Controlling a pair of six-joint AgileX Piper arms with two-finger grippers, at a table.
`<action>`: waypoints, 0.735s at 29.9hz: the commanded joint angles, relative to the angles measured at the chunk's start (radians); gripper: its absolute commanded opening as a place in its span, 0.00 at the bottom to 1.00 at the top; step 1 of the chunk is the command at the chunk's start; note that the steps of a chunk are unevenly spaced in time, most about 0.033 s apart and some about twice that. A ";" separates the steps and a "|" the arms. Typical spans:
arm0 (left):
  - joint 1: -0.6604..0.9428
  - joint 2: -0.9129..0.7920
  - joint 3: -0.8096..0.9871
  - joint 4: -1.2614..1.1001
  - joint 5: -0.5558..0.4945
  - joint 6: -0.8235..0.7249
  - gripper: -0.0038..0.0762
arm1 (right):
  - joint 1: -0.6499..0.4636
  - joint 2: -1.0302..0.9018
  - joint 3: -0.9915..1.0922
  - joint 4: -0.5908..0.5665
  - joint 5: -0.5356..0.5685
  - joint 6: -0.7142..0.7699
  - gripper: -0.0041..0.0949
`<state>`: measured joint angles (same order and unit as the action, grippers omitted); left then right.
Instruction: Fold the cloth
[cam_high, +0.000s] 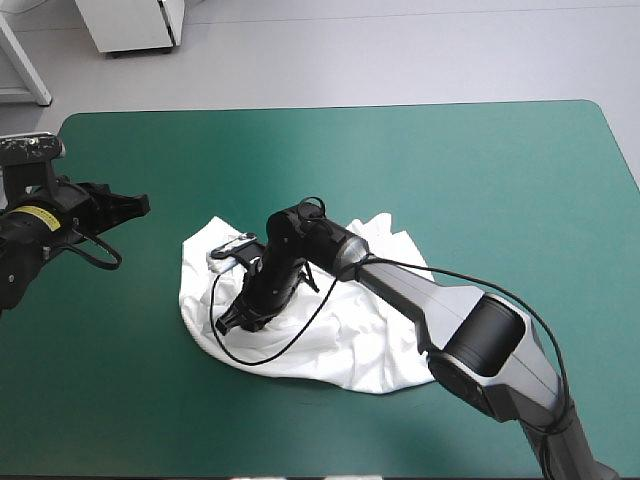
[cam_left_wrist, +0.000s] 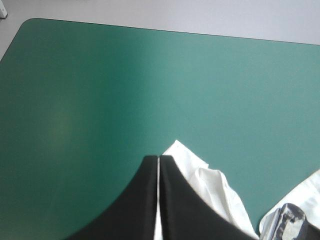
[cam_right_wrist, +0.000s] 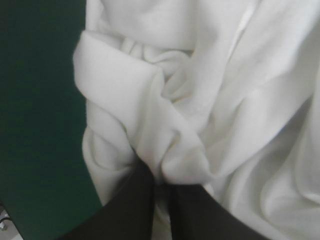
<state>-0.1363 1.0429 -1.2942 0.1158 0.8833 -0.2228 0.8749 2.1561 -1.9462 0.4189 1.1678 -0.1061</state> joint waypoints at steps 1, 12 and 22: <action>0.002 -0.012 -0.034 0.005 -0.071 -0.003 0.06 | 0.009 -0.067 -0.034 0.034 0.008 -0.006 0.06; 0.002 -0.012 -0.034 0.005 -0.071 -0.003 0.06 | -0.002 -0.117 -0.108 0.010 0.049 0.033 0.71; 0.002 -0.012 -0.034 0.005 -0.035 0.113 0.06 | -0.093 -0.330 -0.246 -0.306 0.049 0.123 0.51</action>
<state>-0.1363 1.0429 -1.2942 0.1158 0.8854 -0.1844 0.8365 1.9535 -2.1609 0.1822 1.2354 -0.0124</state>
